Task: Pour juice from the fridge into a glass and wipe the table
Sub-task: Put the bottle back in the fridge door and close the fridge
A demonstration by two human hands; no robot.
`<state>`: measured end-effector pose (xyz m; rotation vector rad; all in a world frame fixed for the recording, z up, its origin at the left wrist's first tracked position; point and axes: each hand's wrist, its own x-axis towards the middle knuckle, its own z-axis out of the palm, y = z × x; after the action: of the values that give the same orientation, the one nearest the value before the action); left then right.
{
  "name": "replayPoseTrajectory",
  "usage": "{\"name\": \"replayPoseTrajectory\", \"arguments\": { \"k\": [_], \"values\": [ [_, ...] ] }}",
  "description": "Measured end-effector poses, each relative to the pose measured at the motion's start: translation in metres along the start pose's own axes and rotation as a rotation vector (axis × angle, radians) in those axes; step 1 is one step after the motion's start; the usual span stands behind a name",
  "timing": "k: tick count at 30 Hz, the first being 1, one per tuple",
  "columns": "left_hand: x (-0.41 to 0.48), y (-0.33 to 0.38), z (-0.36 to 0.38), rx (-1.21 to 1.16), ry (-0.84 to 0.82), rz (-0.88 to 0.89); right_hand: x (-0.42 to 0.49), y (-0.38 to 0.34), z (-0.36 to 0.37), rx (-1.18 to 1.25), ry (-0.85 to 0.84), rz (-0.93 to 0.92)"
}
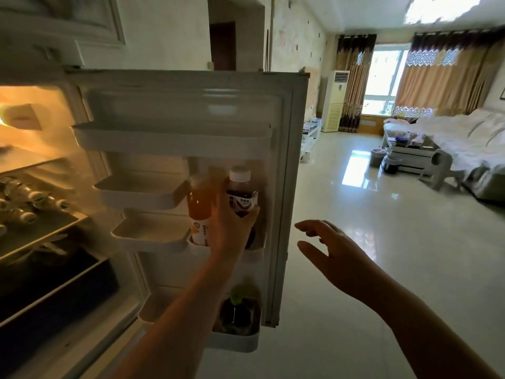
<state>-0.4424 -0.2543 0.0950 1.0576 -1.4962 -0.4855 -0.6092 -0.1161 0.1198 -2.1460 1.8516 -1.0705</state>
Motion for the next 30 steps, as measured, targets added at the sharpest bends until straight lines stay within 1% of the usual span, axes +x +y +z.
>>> {"name": "replayPoseTrajectory", "arguments": {
  "k": [3, 11, 17, 22, 27, 30],
  "values": [
    [-0.003, -0.004, 0.011, 0.071, 0.04, -0.037, 0.004, 0.008, -0.002, -0.02, -0.024, -0.02],
    [-0.013, -0.014, 0.024, 0.18, 0.061, -0.074, 0.017, 0.022, -0.003, -0.014, -0.038, -0.047],
    [-0.014, -0.012, 0.026, 0.287, 0.022, -0.076, 0.018, 0.025, 0.006, 0.011, -0.064, -0.055],
    [-0.018, -0.011, 0.024, 0.424, -0.032, -0.007, 0.016, 0.027, 0.01, 0.019, -0.085, -0.047],
    [-0.025, -0.009, 0.016, 0.465, -0.082, 0.049, 0.013, 0.031, 0.012, 0.02, -0.092, -0.039],
    [-0.03, -0.006, 0.009, 0.491, -0.058, 0.147, 0.01, 0.035, 0.014, 0.019, -0.091, -0.025]
  ]
}}
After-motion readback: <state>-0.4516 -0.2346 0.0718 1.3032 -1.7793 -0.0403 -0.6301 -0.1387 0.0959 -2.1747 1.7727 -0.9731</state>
